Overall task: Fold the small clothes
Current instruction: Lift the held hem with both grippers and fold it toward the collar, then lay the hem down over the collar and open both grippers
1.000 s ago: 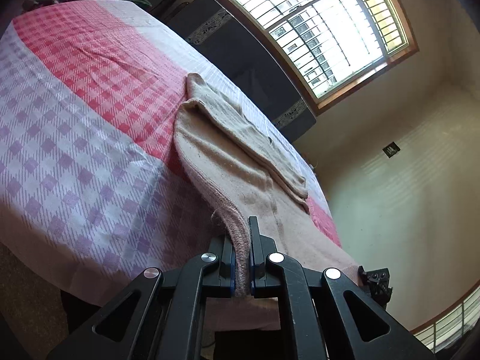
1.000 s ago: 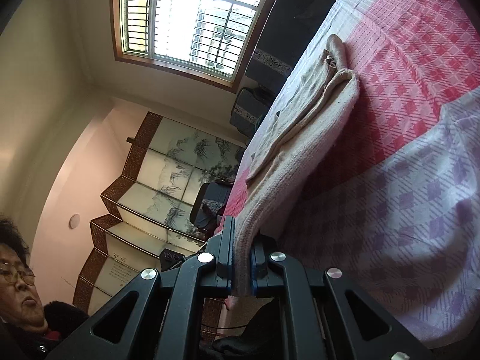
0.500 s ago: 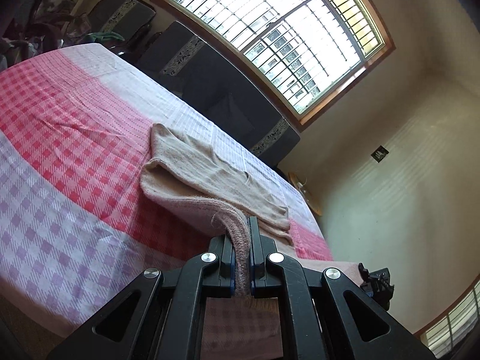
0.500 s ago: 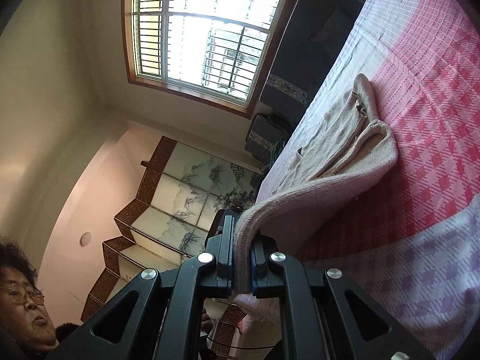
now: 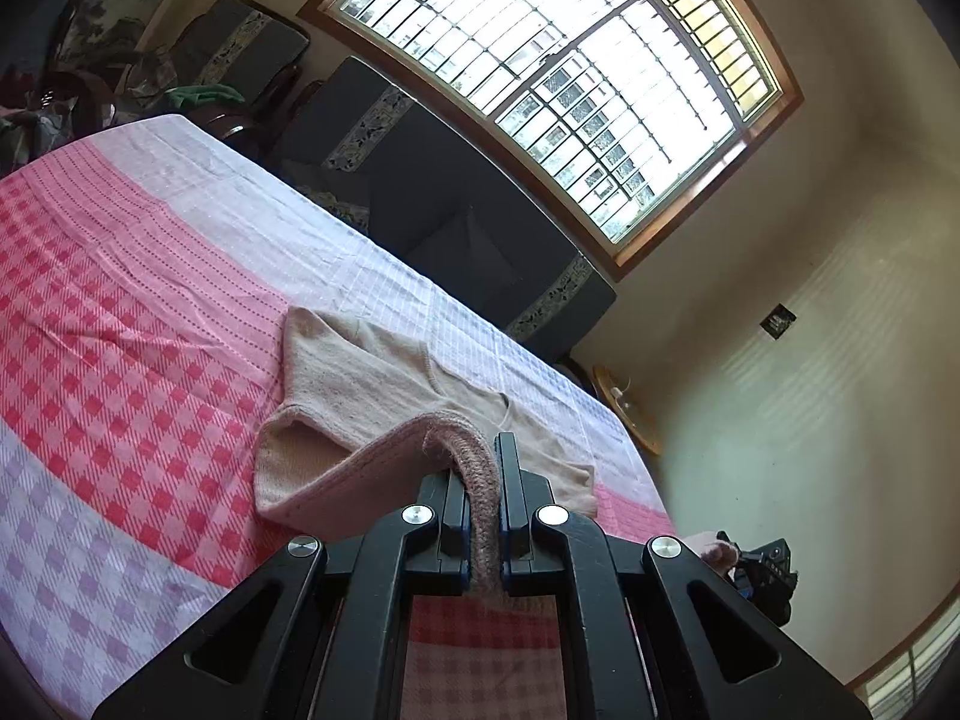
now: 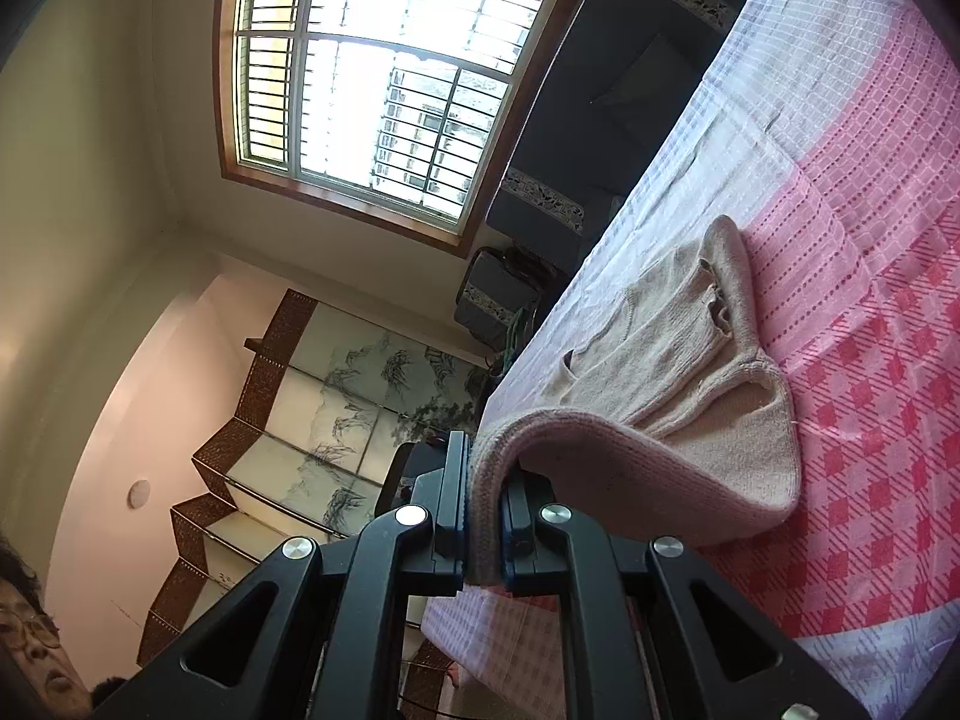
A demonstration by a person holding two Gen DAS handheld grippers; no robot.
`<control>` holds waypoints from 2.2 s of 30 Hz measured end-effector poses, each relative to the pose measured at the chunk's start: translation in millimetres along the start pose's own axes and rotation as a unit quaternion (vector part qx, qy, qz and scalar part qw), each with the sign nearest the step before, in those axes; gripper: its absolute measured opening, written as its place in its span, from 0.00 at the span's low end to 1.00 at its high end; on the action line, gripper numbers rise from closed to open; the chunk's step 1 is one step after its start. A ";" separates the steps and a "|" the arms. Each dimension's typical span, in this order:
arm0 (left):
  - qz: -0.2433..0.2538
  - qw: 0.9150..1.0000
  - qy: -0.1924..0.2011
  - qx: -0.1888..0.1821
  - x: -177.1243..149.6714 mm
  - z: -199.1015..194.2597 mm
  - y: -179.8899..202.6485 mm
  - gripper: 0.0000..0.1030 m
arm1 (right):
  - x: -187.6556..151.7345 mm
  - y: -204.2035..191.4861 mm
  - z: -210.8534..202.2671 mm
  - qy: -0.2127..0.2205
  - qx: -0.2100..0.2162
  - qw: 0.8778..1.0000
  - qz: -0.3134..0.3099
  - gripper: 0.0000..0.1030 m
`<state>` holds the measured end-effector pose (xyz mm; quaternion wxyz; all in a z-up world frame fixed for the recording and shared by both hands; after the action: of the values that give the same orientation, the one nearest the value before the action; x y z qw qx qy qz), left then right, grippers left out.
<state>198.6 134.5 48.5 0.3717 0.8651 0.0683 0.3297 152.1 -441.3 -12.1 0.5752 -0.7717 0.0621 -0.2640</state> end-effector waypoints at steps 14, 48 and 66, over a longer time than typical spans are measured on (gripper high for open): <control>-0.007 0.999 -0.005 0.048 52.9 70.3 -27.6 0.06 | 76.2 45.7 46.9 -0.003 -0.052 0.998 0.038 0.09; 0.004 0.988 -0.039 0.147 90.7 183.5 -97.3 0.06 | 127.0 138.9 113.5 -0.006 -0.158 0.985 0.071 0.09; -0.030 0.985 -0.070 0.152 92.2 205.9 -117.2 0.10 | 128.5 149.8 121.0 -0.003 -0.170 0.982 0.084 0.09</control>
<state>412.7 128.6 -88.4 0.2491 0.9303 0.1171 0.2425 350.7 -438.6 -130.9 0.4563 -0.8510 0.1688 -0.1977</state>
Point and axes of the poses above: each gripper's, at about its wrist camera, not at the fingertips, and z roughly the way its jaws point, y to its right, x to its top, the point moved 7 cm from there along z, roughly the way its jaws point, and after that the axes turned 11 degrees about -y, right-handed, at the moved point
